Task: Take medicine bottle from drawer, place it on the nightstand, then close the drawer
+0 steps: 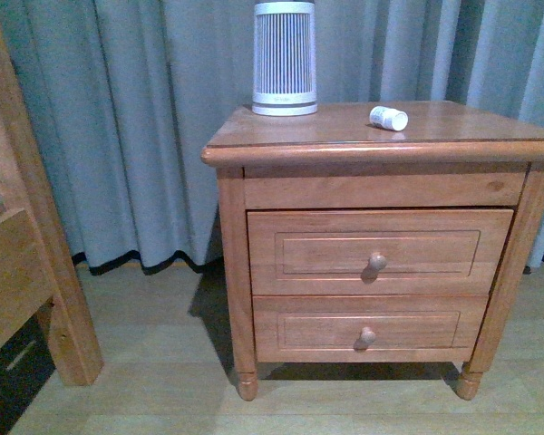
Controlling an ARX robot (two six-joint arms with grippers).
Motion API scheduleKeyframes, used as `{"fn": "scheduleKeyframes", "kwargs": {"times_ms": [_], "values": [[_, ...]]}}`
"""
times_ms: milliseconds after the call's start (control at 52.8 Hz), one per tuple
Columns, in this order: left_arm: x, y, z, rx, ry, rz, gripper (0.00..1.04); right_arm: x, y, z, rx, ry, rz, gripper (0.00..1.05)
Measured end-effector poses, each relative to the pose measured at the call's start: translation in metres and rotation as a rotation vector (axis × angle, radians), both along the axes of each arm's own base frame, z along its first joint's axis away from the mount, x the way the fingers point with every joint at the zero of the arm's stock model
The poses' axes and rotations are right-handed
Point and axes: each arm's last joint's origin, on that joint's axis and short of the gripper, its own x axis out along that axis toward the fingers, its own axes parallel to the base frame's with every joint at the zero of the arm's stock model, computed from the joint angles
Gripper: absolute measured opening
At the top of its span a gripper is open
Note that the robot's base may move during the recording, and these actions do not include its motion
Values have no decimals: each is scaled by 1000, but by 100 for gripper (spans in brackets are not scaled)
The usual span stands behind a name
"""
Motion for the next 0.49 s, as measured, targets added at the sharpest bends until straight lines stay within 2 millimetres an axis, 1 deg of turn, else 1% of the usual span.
{"fn": "scheduleKeyframes", "kwargs": {"times_ms": [379, 493], "values": [[0, 0, 0, 0, 0, 0, 98, 0, 0, -13, 0, -1, 0, 3], [0, 0, 0, 0, 0, 0, 98, 0, 0, -15, -2, 0, 0, 23]]}}
